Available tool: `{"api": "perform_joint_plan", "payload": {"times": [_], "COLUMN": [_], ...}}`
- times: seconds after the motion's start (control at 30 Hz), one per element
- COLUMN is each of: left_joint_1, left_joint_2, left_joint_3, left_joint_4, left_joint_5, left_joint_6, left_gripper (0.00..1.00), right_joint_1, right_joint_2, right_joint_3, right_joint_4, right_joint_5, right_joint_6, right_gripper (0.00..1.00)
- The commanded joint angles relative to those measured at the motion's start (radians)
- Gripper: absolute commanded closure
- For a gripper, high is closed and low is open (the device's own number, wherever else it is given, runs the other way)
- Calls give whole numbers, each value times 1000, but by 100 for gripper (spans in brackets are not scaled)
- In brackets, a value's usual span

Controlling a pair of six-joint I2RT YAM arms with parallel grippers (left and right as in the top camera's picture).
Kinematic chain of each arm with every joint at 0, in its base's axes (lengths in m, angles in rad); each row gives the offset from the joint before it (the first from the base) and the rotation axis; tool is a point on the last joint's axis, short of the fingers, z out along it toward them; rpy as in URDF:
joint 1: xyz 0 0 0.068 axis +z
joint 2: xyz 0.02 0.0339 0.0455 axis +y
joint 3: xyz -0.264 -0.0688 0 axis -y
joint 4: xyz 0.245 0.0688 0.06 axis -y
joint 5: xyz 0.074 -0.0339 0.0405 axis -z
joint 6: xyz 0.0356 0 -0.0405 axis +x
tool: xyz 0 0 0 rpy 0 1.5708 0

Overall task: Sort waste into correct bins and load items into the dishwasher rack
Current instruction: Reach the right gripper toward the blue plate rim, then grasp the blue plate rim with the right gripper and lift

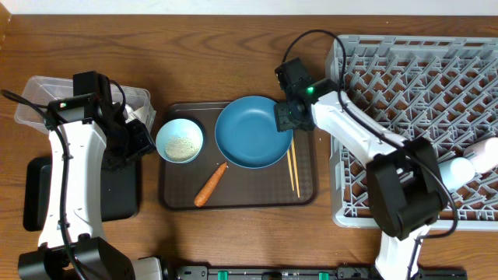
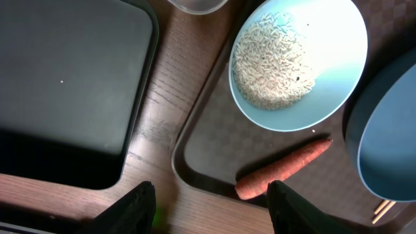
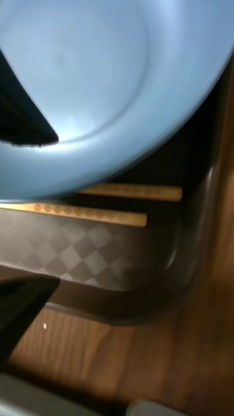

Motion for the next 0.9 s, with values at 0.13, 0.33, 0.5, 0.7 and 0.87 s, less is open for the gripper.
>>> {"api": "perform_joint_plan", "payload": {"times": [0.13,0.33,0.5,0.7,0.87], "left_joint_1": [2,2,2,2,2], "left_joint_2": [4,4,4,4,4], "left_joint_3": [-12,-12,-12,-12,-12], "left_joint_4": [-3,-3,-3,-3,-2], "left_joint_5": [0,0,0,0,0], "left_joint_6": [-4,-4,-4,-4,-4], "left_gripper": [42,42,42,42,42], "right_joint_1": [5,8,13,11,-4], "right_joint_2": [11,25,52,51,33], "right_joint_3": [0,0,0,2,43], "right_joint_4": [14,7,8,14,-26], "right_joint_5": [12,-18,-36,-35,-31], "right_joint_6": [38,57,68,68,66], "right_gripper": [74,75,80,99,99]}}
